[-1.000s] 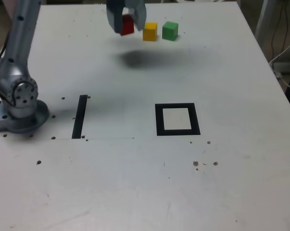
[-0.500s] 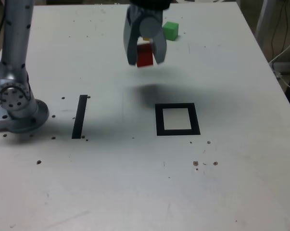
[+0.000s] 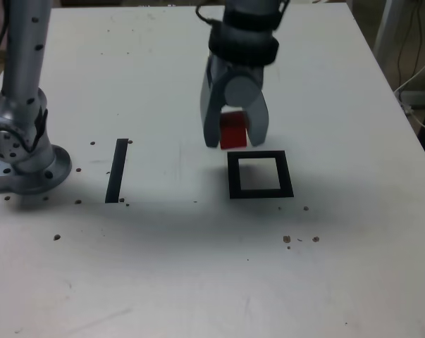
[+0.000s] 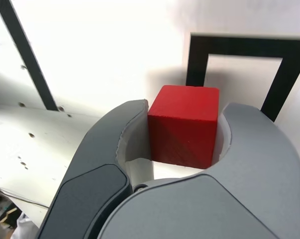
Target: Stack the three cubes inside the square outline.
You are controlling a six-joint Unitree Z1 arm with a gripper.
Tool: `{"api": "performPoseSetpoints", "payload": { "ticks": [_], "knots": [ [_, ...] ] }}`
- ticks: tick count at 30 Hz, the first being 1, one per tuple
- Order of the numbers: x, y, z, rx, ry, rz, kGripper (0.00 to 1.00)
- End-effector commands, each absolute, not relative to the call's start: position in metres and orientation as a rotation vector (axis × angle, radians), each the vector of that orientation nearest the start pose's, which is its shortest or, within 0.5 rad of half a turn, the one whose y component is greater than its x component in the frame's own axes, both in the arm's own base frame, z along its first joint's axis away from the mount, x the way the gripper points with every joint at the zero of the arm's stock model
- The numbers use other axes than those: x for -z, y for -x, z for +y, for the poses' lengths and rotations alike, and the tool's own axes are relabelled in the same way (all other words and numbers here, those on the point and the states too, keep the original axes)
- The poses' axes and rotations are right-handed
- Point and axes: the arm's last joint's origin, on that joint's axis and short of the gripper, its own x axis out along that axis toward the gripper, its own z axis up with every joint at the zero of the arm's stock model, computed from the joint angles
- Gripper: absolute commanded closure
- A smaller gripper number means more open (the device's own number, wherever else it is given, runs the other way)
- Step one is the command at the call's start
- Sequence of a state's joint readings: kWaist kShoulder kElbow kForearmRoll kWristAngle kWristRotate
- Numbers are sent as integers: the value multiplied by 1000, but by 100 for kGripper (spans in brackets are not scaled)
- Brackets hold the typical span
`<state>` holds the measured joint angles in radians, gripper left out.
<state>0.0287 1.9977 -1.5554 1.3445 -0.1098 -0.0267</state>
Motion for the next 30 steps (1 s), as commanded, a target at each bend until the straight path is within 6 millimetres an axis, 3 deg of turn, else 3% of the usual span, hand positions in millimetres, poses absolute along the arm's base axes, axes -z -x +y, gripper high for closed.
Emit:
{"api": "performPoseSetpoints", "payload": {
  "ticks": [1,14,27,30],
  "knots": [
    [-259,-347,-1,43,142,1781,71],
    [-233,-368,-7,56,131,1784,71],
    [-219,-376,-7,59,118,1784,70],
    [-217,-377,-7,62,114,1783,63]
  ]
}}
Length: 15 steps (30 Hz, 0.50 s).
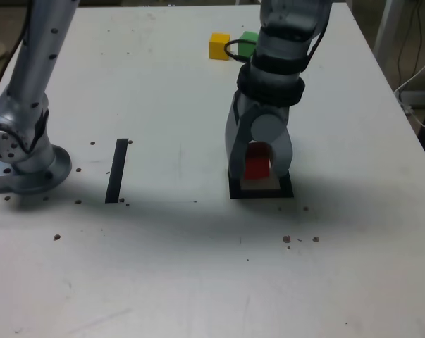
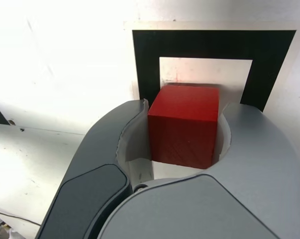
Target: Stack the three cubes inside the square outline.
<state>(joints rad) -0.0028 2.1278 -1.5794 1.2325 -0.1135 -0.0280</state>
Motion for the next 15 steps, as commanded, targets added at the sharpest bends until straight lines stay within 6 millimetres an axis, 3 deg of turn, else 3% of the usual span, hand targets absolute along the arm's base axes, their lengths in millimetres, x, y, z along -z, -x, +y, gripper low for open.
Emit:
{"api": "performPoseSetpoints", "payload": {
  "ticks": [1,5,7,15],
  "knots": [
    [-216,-377,-7,65,111,1782,56],
    [-213,-377,-8,76,101,1776,18],
    [-211,-377,-8,79,99,1775,8],
    [-211,-373,-8,78,98,1783,2]
  ]
}}
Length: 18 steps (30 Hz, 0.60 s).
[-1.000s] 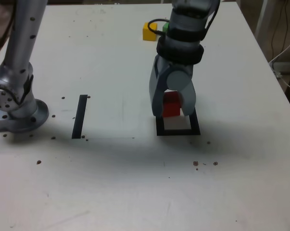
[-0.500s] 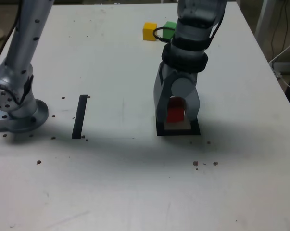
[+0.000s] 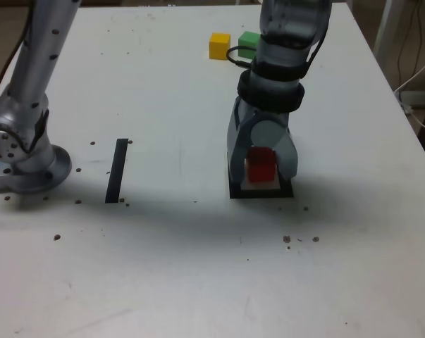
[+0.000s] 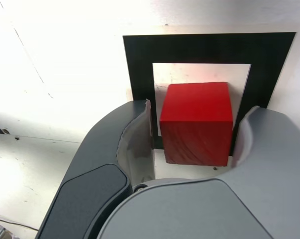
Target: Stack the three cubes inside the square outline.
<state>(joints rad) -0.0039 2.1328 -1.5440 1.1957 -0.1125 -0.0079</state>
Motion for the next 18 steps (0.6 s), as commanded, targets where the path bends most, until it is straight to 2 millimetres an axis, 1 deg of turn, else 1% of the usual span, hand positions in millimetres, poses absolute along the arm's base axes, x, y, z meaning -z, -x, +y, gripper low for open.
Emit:
{"api": "performPoseSetpoints", "payload": {
  "ticks": [1,5,9,13,18],
  "knots": [
    [-212,-372,-8,77,97,1781,1],
    [-222,-367,-7,64,84,1761,1],
    [-239,-358,0,25,67,1739,1],
    [-259,-343,21,-42,70,1735,1],
    [-275,-328,57,-100,82,1738,1]
  ]
}}
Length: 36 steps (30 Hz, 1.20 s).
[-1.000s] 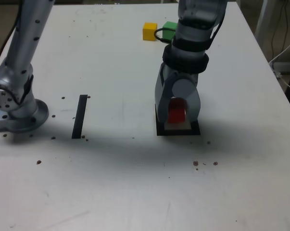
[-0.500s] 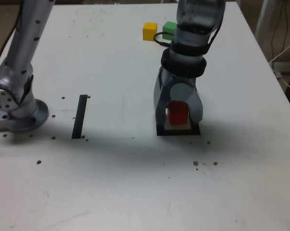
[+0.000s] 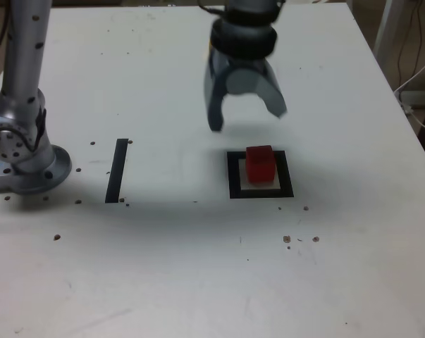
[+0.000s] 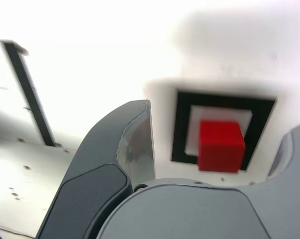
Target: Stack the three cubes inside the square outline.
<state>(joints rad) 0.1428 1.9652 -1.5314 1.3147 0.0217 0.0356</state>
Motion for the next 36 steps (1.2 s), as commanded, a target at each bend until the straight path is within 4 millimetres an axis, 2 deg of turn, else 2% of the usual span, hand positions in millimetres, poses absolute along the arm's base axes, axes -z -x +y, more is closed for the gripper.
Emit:
{"api": "performPoseSetpoints", "payload": {
  "ticks": [1,8,17,36],
  "knots": [
    [-277,-326,66,-107,83,1739,1],
    [-284,-305,129,-115,90,1748,1],
    [-282,-279,206,-110,136,1760,1],
    [-258,-275,315,-53,65,1785,3]
  ]
}}
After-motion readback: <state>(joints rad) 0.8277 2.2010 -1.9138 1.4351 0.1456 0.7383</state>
